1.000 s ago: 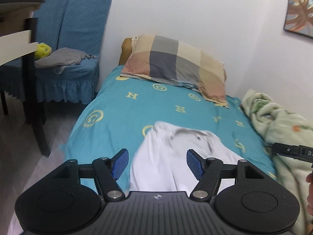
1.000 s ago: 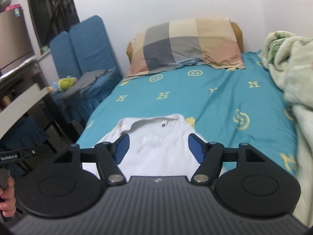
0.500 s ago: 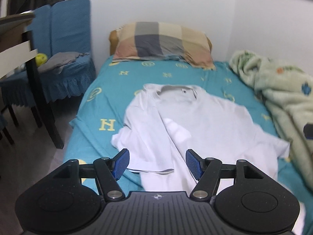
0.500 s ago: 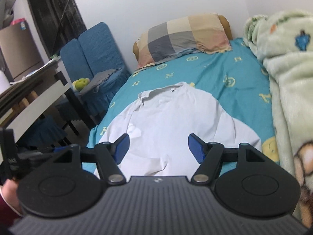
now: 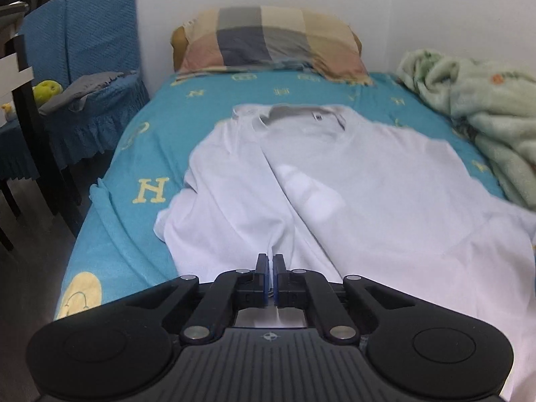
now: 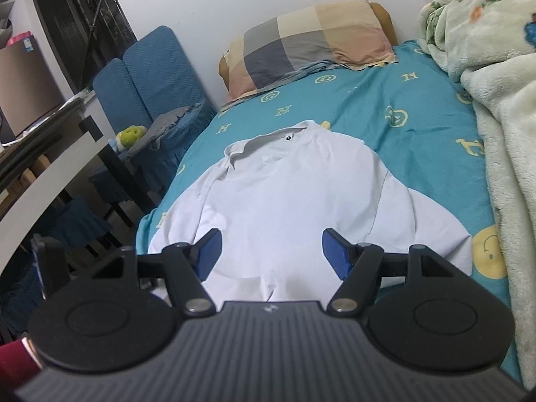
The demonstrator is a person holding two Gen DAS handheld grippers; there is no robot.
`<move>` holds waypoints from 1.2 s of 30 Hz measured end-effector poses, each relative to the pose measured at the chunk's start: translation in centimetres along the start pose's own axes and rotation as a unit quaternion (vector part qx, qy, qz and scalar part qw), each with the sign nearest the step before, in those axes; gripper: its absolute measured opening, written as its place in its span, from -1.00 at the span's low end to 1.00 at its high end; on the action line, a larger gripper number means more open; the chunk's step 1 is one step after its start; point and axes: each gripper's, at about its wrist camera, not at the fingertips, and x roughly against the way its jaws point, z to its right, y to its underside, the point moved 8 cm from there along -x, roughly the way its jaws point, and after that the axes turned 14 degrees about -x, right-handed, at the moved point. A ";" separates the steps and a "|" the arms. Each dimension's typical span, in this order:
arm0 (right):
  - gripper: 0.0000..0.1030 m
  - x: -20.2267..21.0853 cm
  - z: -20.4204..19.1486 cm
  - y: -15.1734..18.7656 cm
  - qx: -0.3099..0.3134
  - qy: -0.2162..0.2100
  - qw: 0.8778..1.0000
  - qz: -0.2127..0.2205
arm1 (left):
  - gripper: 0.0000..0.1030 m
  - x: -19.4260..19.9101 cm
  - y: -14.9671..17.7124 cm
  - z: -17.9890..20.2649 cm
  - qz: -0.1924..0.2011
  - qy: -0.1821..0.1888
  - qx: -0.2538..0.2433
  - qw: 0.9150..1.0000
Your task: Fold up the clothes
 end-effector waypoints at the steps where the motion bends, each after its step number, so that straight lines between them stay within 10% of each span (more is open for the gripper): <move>1: 0.33 -0.1 0.0 0.0 -0.002 0.001 1.000 -0.002 | -0.96 0.5 -0.6 -0.6 0.013 -0.004 0.011 1.000; 8: 0.33 -0.5 0.0 0.0 -0.001 0.003 1.000 0.002 | -0.96 4.5 -8.5 -10.4 0.112 -0.072 0.105 0.985; 15: 0.33 -2.4 0.7 -0.2 0.000 0.018 1.000 0.001 | -0.96 0.0 -14.2 -21.9 0.084 -0.136 0.144 0.976; 24: 0.32 -6.1 1.8 0.2 0.011 0.031 0.999 -0.016 | -0.93 -11.9 -9.0 -24.5 -0.018 -0.122 0.205 0.971; 29: 0.32 -7.4 2.5 0.4 0.005 0.035 0.999 -0.027 | -0.53 -13.8 -5.5 -24.7 -0.028 -0.094 0.271 0.958; 31: 0.32 -7.3 2.5 0.3 0.002 0.032 0.999 -0.025 | -0.19 -12.4 -4.2 -25.0 -0.017 -0.083 0.300 0.950; 36: 0.32 -6.0 1.8 -0.2 0.002 0.023 1.000 -0.008 | -0.07 -6.9 -1.2 -24.9 0.009 -0.047 0.386 0.921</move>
